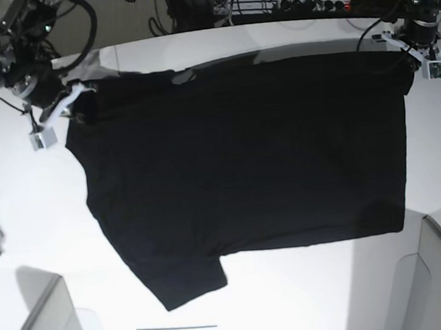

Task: Fold the T-shirt properly
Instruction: 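Drag both shoulders away from the hem to straighten the shirt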

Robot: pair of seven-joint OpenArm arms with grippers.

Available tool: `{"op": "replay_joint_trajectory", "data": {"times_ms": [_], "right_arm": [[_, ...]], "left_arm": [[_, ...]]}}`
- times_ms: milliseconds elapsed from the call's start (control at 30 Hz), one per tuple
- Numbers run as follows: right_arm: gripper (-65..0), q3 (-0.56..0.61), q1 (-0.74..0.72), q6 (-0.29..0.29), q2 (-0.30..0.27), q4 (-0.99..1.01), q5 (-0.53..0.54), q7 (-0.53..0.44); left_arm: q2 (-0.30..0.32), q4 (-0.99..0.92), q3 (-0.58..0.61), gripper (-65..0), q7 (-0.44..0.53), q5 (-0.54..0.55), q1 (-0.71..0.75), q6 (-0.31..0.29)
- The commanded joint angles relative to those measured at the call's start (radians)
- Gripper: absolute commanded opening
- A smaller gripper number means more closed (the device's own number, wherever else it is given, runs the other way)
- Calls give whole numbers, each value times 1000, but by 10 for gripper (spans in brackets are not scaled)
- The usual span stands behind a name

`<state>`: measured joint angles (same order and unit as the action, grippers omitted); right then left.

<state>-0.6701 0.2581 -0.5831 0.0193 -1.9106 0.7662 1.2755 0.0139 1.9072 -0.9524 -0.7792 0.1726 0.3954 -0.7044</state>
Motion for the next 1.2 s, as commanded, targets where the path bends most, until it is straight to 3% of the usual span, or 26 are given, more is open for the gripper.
{"op": "replay_joint_trajectory", "data": {"times_ms": [0, 133, 300, 433, 533, 967, 1167], "right_arm": [[-650, -4, -10, 15, -11, 1, 14, -17], [-650, 14, -33, 58, -11, 15, 14, -17], [-650, 100, -70, 65, -12, 20, 14, -26], [-650, 117, -104, 134, -11, 72, 14, -26], [-650, 122, -119, 136, -14, 99, 14, -27], [-650, 122, -197, 143, -15, 165, 12, -27], [-650, 122, -224, 143, -15, 167, 12, -27]], "left_arm": [[11, 15, -4, -650, 13, 6, -6, 6], [11, 15, -3, -650, 11, 6, -10, 6], [14, 13, 22, -650, 11, 8, -11, 6], [14, 13, 37, -650, 11, 3, -10, 6], [14, 13, 39, -650, 17, -38, -14, 39], [16, 12, 62, -650, 11, -52, -83, 47], [13, 1, 68, -650, 11, -212, -160, 44]]}}
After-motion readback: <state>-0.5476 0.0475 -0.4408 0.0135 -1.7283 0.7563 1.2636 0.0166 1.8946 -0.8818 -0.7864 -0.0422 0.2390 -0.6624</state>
